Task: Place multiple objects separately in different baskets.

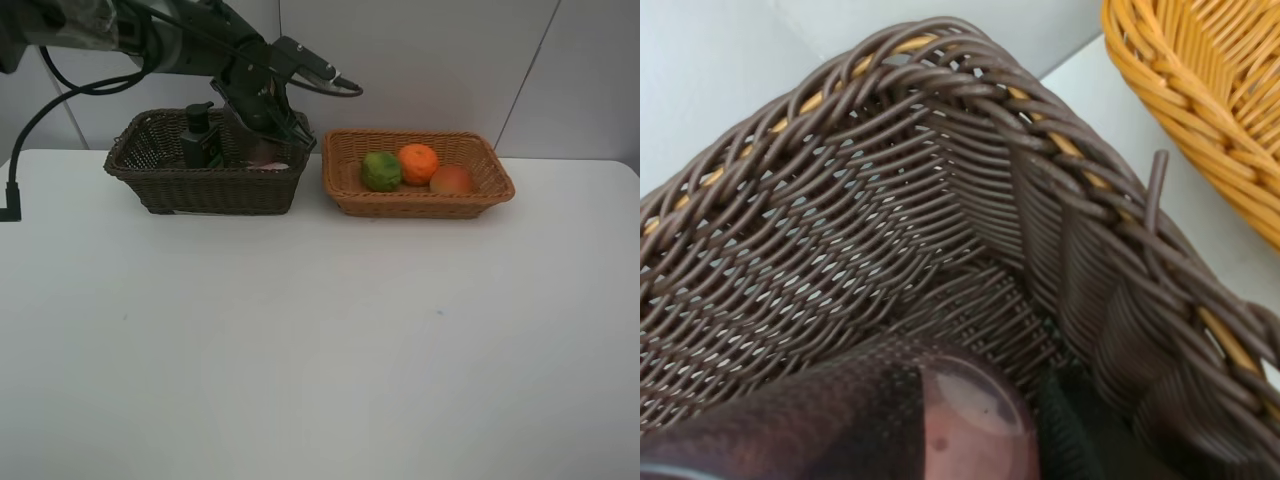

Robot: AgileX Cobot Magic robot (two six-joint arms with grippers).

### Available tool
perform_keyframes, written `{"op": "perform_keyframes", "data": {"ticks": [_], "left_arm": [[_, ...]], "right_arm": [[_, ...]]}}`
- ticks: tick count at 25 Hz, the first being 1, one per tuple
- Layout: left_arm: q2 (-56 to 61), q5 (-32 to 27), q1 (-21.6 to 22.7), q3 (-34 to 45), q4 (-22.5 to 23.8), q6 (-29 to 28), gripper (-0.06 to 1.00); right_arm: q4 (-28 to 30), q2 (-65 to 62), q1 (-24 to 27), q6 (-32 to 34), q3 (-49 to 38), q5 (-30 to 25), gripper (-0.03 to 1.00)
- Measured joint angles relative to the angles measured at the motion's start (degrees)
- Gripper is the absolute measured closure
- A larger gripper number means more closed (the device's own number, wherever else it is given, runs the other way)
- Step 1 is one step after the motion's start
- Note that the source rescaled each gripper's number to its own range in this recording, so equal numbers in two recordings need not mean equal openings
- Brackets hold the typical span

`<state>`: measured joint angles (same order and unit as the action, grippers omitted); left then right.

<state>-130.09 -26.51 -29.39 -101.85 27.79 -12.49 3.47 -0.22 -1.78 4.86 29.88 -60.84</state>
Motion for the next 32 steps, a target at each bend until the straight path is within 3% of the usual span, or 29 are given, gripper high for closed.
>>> {"op": "perform_keyframes", "data": {"ticks": [4, 6, 11, 14, 23, 27, 32], "left_arm": [[0.0, 0.1, 0.0, 0.0, -1.0, 0.0, 0.94], [0.0, 0.1, 0.0, 0.0, -1.1, 0.0, 0.87], [0.0, -0.9, 0.0, 0.0, -1.2, -0.1, 0.29], [0.0, -2.1, 0.0, 0.0, -1.2, -0.2, 0.13], [6.5, -6.0, -0.1, 0.0, -2.6, -1.5, 0.09], [11.9, -13.9, -0.1, 0.0, -7.2, -1.2, 0.09], [19.2, -24.1, 3.0, 1.7, -17.3, 3.0, 0.09]], "right_arm": [[0.0, 0.0, 0.0, 0.0, 0.0, 0.0, 0.11], [0.0, 0.0, 0.0, 0.0, 0.0, 0.0, 0.11], [0.0, 0.0, 0.0, 0.0, 0.0, 0.0, 0.11], [0.0, 0.0, 0.0, 0.0, 0.0, 0.0, 0.11], [0.0, 0.0, 0.0, 0.0, 0.0, 0.0, 0.11], [0.0, 0.0, 0.0, 0.0, 0.0, 0.0, 0.11], [0.0, 0.0, 0.0, 0.0, 0.0, 0.0, 0.11]]}}
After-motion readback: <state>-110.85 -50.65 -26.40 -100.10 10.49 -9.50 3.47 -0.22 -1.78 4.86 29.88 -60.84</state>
